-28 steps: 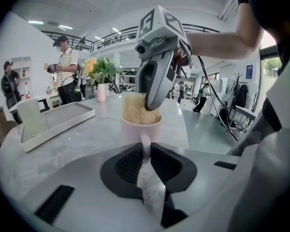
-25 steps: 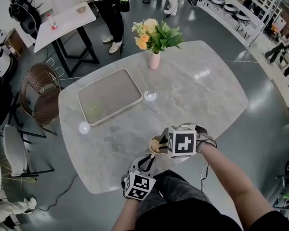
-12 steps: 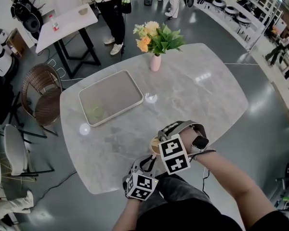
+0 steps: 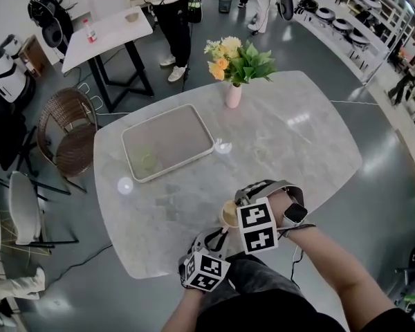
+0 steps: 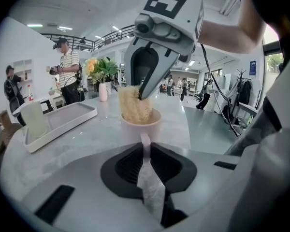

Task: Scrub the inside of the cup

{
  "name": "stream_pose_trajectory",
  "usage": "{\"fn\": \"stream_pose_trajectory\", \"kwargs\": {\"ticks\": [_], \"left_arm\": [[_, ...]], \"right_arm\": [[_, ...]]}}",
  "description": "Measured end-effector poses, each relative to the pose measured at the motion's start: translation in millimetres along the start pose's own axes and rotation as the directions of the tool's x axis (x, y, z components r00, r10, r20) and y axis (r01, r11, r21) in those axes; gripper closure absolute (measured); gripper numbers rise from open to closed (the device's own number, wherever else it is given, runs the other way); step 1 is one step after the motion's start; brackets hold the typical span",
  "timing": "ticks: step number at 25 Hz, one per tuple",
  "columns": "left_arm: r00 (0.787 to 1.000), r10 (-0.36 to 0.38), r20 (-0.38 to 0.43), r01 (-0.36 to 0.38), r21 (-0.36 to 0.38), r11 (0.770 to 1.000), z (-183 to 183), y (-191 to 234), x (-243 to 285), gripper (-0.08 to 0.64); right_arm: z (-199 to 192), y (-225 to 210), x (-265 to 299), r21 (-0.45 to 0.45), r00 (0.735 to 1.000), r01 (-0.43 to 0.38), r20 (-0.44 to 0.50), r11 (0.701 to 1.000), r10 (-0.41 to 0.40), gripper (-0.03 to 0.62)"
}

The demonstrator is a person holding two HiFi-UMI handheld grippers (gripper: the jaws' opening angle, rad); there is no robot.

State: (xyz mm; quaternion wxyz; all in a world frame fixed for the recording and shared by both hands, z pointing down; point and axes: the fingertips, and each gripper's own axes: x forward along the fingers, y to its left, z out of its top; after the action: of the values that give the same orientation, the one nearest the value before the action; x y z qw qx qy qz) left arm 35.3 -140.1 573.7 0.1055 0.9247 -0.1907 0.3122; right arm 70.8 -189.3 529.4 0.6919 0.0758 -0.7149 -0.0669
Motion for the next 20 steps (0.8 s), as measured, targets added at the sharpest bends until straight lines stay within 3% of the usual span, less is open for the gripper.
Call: {"fn": "stream_pose_trajectory", "kwargs": {"ticks": [3, 6, 12, 14, 17, 20], "left_arm": [[1.0, -0.008, 0.001, 0.008, 0.006, 1.0, 1.4, 1.7, 0.6, 0.503], [1.0, -0.006, -0.005, 0.006, 0.009, 1.0, 1.1, 3.9, 0.5, 0.503], [1.0, -0.011, -0.009, 0.011, -0.009, 1.0, -0.8, 1.1, 0.0, 0.503], [1.0, -0.016, -0.01, 0.016, -0.015, 1.0, -1.3, 0.2, -0.6, 0.503], [1.0, -0.025, -0.012, 0.025, -0.013, 1.0, -1.3, 0.4, -1.1, 0.505], [1.0, -0.018, -0.009, 0.018, -0.017, 1.0, -0.6, 0.7, 1.2, 0.505]], "right_arm": [[9.7, 9.4, -4.8, -0.061, 0.998, -0.003, 0.055, 0.998, 0.007, 0.532], [12.1, 22.5, -15.5, -0.029, 0.99, -0.083, 0.115, 0.996, 0.086, 0.532], [12.9, 30.5, -13.8, -0.051, 0.985, -0.126, 0.109, 0.991, 0.131, 0.532], [15.9, 28.2, -6.4, -0.093, 0.991, -0.082, 0.093, 0.992, 0.091, 0.532], [8.1, 8.2, 6.6, -0.103, 0.996, 0.076, 0.05, 0.992, -0.071, 0.532], [2.0, 7.4, 11.1, -0.079, 0.995, 0.103, 0.011, 0.992, -0.102, 0.532]]}}
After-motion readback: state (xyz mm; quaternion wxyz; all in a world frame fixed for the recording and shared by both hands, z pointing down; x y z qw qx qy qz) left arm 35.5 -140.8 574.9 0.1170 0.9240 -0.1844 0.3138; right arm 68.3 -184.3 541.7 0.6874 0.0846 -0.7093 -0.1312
